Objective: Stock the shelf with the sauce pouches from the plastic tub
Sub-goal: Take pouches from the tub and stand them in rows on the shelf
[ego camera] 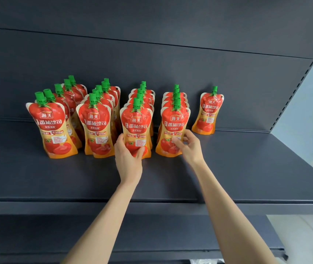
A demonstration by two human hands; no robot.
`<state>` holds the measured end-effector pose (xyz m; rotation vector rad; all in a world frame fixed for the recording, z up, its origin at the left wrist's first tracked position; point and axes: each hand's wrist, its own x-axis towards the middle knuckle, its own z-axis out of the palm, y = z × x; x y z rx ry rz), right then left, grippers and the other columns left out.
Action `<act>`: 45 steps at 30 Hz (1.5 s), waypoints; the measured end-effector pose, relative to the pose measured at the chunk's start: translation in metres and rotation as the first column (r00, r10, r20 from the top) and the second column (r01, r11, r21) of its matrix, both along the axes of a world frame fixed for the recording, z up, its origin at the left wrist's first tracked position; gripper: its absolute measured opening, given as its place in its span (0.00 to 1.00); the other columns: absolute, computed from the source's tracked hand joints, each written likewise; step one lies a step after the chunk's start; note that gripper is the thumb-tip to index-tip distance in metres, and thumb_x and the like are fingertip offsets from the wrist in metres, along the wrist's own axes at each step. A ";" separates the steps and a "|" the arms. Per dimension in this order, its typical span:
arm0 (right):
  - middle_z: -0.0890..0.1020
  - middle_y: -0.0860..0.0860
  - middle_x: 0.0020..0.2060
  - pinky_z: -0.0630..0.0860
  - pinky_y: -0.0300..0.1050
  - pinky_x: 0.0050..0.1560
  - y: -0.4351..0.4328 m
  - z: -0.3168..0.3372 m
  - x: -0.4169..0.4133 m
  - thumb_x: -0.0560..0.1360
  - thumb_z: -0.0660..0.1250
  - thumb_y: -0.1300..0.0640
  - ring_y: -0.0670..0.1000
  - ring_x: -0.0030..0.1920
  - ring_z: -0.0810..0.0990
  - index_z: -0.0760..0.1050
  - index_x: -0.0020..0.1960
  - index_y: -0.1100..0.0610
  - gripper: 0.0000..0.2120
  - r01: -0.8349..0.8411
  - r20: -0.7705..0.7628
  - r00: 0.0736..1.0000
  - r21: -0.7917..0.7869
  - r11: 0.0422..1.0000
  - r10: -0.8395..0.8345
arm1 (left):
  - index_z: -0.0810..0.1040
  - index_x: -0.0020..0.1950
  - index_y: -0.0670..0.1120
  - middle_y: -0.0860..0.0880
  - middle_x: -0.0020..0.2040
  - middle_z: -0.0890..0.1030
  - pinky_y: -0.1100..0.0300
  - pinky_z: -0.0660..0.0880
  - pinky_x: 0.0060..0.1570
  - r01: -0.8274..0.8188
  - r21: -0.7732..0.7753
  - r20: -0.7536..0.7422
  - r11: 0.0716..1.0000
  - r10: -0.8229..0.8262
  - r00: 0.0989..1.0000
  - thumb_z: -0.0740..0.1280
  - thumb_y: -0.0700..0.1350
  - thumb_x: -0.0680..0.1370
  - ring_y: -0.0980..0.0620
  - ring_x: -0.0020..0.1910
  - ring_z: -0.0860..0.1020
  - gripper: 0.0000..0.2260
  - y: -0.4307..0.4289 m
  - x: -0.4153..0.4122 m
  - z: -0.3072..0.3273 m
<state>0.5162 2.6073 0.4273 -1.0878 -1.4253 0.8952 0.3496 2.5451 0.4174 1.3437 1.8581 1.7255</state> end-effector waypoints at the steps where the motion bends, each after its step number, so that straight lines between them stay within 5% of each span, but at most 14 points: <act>1: 0.80 0.52 0.53 0.76 0.36 0.49 0.002 0.000 0.000 0.75 0.67 0.58 0.51 0.55 0.79 0.73 0.57 0.57 0.11 0.004 0.006 1.000 0.002 1.000 -0.004 | 0.63 0.70 0.42 0.43 0.67 0.71 0.55 0.69 0.61 -0.006 -0.001 0.003 1.000 0.007 1.000 0.73 0.44 0.72 0.46 0.66 0.70 0.30 0.000 -0.001 0.000; 10: 0.79 0.51 0.54 0.76 0.42 0.53 0.006 0.003 -0.001 0.76 0.67 0.57 0.51 0.56 0.78 0.72 0.57 0.56 0.11 0.027 0.071 0.997 -0.013 1.000 -0.026 | 0.65 0.69 0.42 0.43 0.65 0.72 0.52 0.71 0.61 -0.009 -0.024 0.009 1.000 0.009 1.000 0.72 0.44 0.72 0.46 0.65 0.71 0.28 0.000 -0.002 0.000; 18: 0.78 0.52 0.57 0.74 0.44 0.54 -0.018 0.008 0.002 0.74 0.69 0.55 0.48 0.54 0.75 0.70 0.64 0.58 0.21 0.196 0.225 0.953 0.042 0.980 -0.200 | 0.59 0.73 0.41 0.41 0.70 0.65 0.52 0.70 0.61 -0.009 -0.061 -0.051 0.998 0.006 0.999 0.70 0.46 0.74 0.44 0.70 0.66 0.32 -0.019 0.003 0.003; 25: 0.80 0.48 0.53 0.74 0.40 0.55 -0.081 0.017 0.039 0.77 0.66 0.57 0.48 0.54 0.78 0.75 0.59 0.57 0.11 0.355 0.150 0.923 0.019 0.935 -0.354 | 0.72 0.64 0.42 0.45 0.63 0.75 0.56 0.70 0.60 0.193 0.062 -0.127 0.979 -0.185 0.975 0.67 0.44 0.76 0.47 0.63 0.72 0.17 -0.049 0.037 0.013; 29: 0.80 0.45 0.47 0.70 0.25 0.45 -0.134 0.014 0.086 0.77 0.65 0.58 0.43 0.47 0.78 0.77 0.52 0.54 0.05 0.428 0.125 0.894 0.041 0.903 -0.429 | 0.75 0.60 0.45 0.51 0.57 0.78 0.59 0.70 0.59 0.418 0.052 -0.113 0.907 -0.410 0.905 0.66 0.45 0.77 0.52 0.58 0.75 0.13 -0.069 0.086 0.020; 34: 0.81 0.41 0.41 0.71 0.26 0.43 -0.215 -0.012 0.164 0.76 0.66 0.60 0.41 0.41 0.79 0.77 0.48 0.51 0.05 0.556 0.136 0.822 0.025 0.831 -0.554 | 0.76 0.53 0.50 0.56 0.49 0.81 0.72 0.71 0.51 0.657 -0.014 -0.012 0.753 -0.658 0.753 0.66 0.42 0.77 0.65 0.50 0.77 0.07 -0.124 0.172 0.011; 39: 0.80 0.40 0.39 0.70 0.26 0.41 -0.308 -0.063 0.242 0.76 0.66 0.62 0.33 0.39 0.78 0.79 0.48 0.56 0.04 0.641 0.208 0.760 -0.084 0.763 -0.616 | 0.76 0.49 0.53 0.60 0.44 0.80 0.73 0.72 0.46 0.762 -0.159 0.119 0.627 -0.754 0.645 0.66 0.43 0.77 0.63 0.45 0.78 0.05 -0.194 0.263 -0.047; 45: 0.80 0.40 0.38 0.72 0.30 0.40 -0.392 -0.137 0.311 0.76 0.66 0.60 0.38 0.40 0.78 0.77 0.44 0.50 0.06 0.712 0.304 0.702 -0.279 0.645 -0.644 | 0.76 0.46 0.52 0.58 0.42 0.80 0.73 0.72 0.43 0.810 -0.354 0.223 0.469 -0.798 0.559 0.67 0.39 0.76 0.67 0.41 0.77 0.08 -0.259 0.340 -0.134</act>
